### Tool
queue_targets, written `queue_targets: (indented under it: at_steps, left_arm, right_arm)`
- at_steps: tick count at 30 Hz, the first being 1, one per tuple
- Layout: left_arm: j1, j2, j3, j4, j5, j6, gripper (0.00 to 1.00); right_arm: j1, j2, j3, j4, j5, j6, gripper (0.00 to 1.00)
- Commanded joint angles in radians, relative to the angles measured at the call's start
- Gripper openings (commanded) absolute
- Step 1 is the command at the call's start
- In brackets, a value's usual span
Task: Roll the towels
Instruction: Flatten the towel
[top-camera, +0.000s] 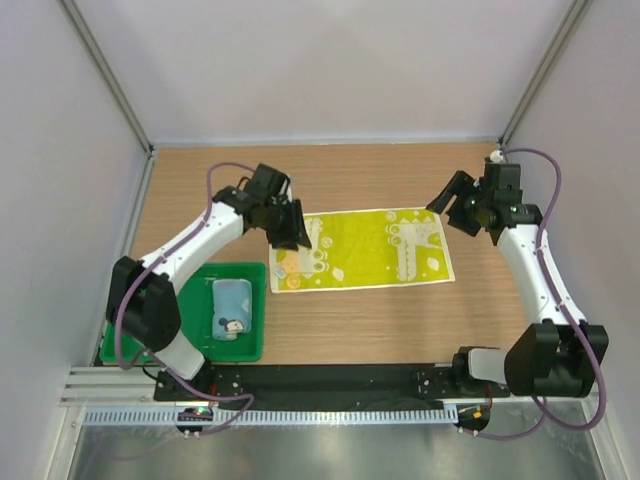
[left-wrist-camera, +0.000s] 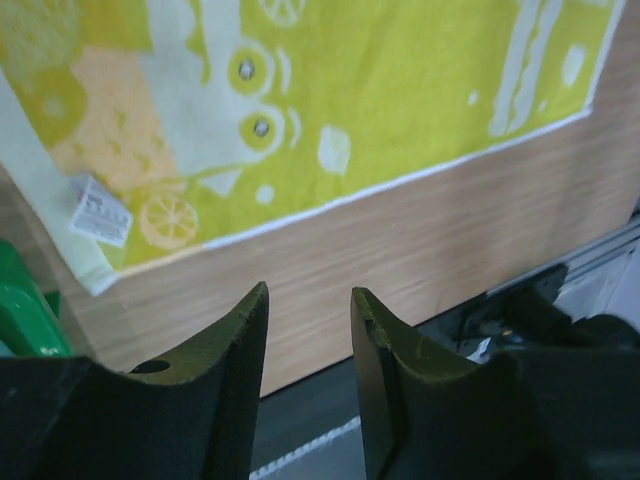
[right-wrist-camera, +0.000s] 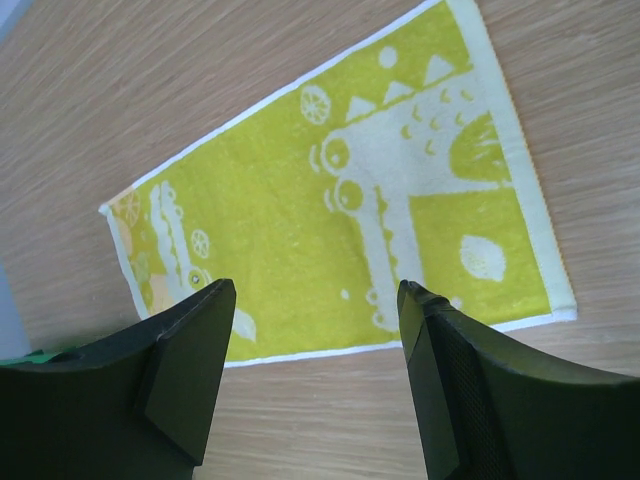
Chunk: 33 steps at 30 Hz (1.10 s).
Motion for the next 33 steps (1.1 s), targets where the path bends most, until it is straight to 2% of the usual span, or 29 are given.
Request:
queue_targets:
  at_steps: [1,7,12,14,19,25,33]
  left_arm:
    - [-0.064,-0.088,-0.147,-0.016,-0.071,-0.021,0.4]
    - [-0.109,-0.221,-0.307,-0.079,-0.11,-0.049,0.41]
    - [-0.109,-0.212,-0.388,-0.041,-0.073,-0.05,0.42]
    - [-0.109,-0.177,-0.402,-0.01,-0.049,-0.05,0.41]
    - [-0.109,-0.129,-0.382,-0.102,-0.22,-0.041,0.4]
    - [-0.076,-0.137,-0.373,-0.194,-0.317,-0.038,0.42]
    - [-0.003,-0.187,-0.387,-0.224,-0.312,0.019,0.41]
  right_arm:
    - [0.014,-0.075,-0.067,0.062,-0.066,0.02,0.72]
    - [0.045,-0.133,-0.116,0.046,-0.059,0.015,0.73]
    - [0.046,-0.117,-0.136,0.083,-0.085,0.038,0.72]
    - [0.048,-0.107,-0.136,0.089,-0.094,0.043,0.72]
    - [0.051,-0.107,-0.139,0.089,-0.1,0.04,0.72]
    - [0.056,-0.101,-0.165,0.105,-0.108,0.038,0.71]
    - [0.056,-0.104,-0.174,0.099,-0.082,0.018,0.7]
